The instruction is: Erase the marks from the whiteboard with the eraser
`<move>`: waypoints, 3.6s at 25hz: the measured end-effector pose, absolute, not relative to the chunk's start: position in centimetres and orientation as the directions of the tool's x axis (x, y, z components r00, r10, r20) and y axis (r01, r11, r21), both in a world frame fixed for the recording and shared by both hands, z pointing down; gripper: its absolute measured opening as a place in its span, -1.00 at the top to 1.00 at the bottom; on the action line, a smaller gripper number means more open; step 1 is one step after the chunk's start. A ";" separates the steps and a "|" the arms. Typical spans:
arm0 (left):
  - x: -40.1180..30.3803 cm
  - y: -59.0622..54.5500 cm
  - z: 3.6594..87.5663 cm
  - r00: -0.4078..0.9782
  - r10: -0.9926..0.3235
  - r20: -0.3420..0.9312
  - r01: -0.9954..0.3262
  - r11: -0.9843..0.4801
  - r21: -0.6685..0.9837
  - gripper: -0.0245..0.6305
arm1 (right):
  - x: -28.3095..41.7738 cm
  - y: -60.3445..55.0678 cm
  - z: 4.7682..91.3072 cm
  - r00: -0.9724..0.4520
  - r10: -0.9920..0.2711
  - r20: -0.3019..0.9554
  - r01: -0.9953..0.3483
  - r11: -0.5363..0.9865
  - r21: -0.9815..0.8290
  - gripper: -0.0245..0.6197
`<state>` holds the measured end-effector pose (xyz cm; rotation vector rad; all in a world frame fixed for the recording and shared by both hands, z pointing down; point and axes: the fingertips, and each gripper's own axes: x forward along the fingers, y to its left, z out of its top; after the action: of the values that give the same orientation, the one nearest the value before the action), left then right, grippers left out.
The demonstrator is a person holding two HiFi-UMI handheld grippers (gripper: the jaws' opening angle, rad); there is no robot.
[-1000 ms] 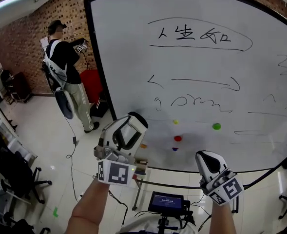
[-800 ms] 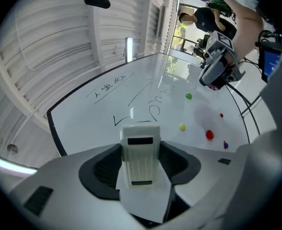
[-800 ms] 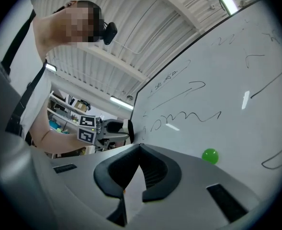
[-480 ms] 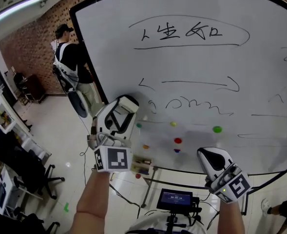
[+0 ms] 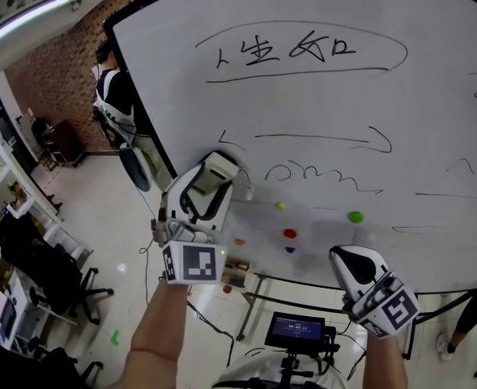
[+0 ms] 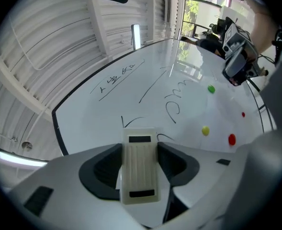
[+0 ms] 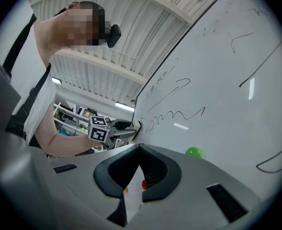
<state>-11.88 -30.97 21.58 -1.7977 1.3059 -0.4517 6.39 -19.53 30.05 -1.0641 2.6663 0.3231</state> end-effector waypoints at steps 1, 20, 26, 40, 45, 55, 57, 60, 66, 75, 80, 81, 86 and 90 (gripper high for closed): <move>-11.3 -30.8 21.8 0.408 -0.895 -0.181 -0.586 -0.104 -0.803 0.18 | 6.5 -19.5 30.3 -0.706 -0.641 -0.301 -0.692 0.714 0.103 0.89; -8.0 -30.3 27.4 0.495 -0.862 -0.106 -0.371 -0.100 -0.923 0.09 | 7.8 -20.0 31.4 -0.726 -0.626 -0.286 -0.666 0.744 0.062 0.89; -8.9 -30.7 25.1 0.502 -0.855 -0.133 -0.543 -0.191 -0.818 0.08 | 8.9 -20.1 31.1 -0.712 -0.630 -0.310 -0.673 0.738 0.045 0.89; -17.6 -33.5 20.8 0.224 -0.910 -0.350 -0.867 -0.022 -0.498 0.10 | 11.7 -20.2 30.9 -0.669 -0.660 -0.342 -0.711 0.703 0.034 0.89; -13.1 -32.0 21.4 0.298 -0.892 -0.341 -0.815 -0.052 -0.577 0.11 | 12.0 -20.2 31.2 -0.667 -0.662 -0.343 -0.711 0.702 0.028 0.89; -5.9 -29.6 26.7 0.518 -0.831 -0.201 -0.630 -0.212 -0.747 0.11 | 10.9 -20.3 31.9 -0.701 -0.639 -0.317 -0.676 0.737 0.011 0.89; -6.0 -29.6 27.4 0.502 -0.847 -0.177 -0.607 -0.199 -0.769 0.11 | 10.9 -20.3 32.0 -0.708 -0.634 -0.311 -0.669 0.743 0.008 0.89; -5.9 -29.7 26.7 0.481 -0.855 -0.196 -0.621 -0.174 -0.764 0.11 | 11.3 -20.4 31.9 -0.704 -0.635 -0.318 -0.671 0.742 0.003 0.89; -3.5 -28.8 22.6 0.518 -0.799 -0.304 -0.694 -0.185 -0.696 0.11 | 12.9 -20.5 31.3 -0.673 -0.650 -0.353 -0.697 0.717 0.011 0.89; 1.0 -27.4 19.4 0.574 -0.745 -0.340 -0.680 -0.202 -0.705 0.11 | 14.9 -20.0 32.1 -0.662 -0.667 -0.343 -0.702 0.711 -0.029 0.89; 1.9 -27.1 23.0 0.629 -0.731 -0.264 -0.625 -0.274 -0.731 0.11 | 14.8 -19.9 32.2 -0.662 -0.665 -0.346 -0.699 0.714 -0.034 0.89; 2.0 -27.0 23.8 0.639 -0.726 -0.254 -0.615 -0.283 -0.736 0.11 | 14.6 -19.9 32.3 -0.665 -0.662 -0.346 -0.697 0.717 -0.034 0.89; 0.2 -27.6 25.9 0.632 -0.736 -0.240 -0.638 -0.319 -0.700 0.10 | 14.2 -19.8 32.2 -0.671 -0.657 -0.345 -0.691 0.722 -0.031 0.89; -2.8 -28.5 24.9 0.526 -0.797 -0.297 -0.717 -0.227 -0.659 0.10 | 13.8 -19.5 29.8 -0.650 -0.636 -0.416 -0.680 0.731 -0.055 0.89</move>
<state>-2.80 -28.50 24.91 -1.9868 1.2308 -0.1310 13.75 -19.50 29.79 -1.0103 2.5233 0.1477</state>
